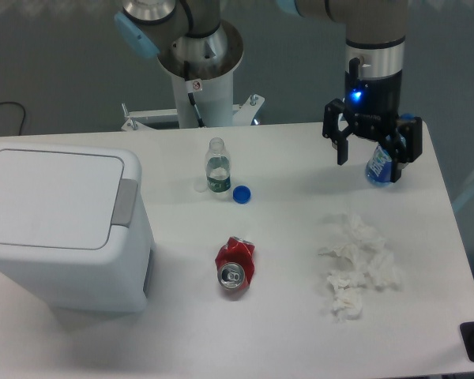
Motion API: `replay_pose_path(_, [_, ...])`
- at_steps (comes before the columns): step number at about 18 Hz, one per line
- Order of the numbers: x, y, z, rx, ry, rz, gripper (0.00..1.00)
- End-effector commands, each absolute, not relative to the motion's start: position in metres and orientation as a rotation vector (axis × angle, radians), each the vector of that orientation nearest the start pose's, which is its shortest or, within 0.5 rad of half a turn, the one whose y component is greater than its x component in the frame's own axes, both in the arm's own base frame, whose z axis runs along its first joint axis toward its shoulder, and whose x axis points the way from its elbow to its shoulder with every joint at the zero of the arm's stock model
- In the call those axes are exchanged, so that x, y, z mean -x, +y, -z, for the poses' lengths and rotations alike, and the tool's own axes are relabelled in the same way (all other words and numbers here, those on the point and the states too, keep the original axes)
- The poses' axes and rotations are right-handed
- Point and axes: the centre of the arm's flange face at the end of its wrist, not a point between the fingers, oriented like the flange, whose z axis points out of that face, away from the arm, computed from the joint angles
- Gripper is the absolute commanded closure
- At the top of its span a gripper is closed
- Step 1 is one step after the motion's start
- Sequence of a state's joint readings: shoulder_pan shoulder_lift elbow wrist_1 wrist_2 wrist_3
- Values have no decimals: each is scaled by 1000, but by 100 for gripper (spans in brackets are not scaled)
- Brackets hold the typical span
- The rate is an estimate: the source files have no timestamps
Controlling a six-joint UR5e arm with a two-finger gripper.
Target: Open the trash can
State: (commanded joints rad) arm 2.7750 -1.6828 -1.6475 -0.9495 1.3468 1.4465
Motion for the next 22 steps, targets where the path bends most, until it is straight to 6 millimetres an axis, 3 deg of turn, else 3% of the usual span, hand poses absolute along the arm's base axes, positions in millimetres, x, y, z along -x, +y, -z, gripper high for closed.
replay_pose_path(6, [470, 350, -467, 2748, 388, -511, 0])
replay_pose_path(9, [469, 356, -468, 2743, 302, -490, 0])
replay_pose_path(15, [448, 391, -491, 2705, 192, -487, 0])
replay_pose_path(19, [424, 421, -507, 2648, -54, -416, 0])
replay_pose_path(22, [409, 436, -510, 2628, -115, -384, 0])
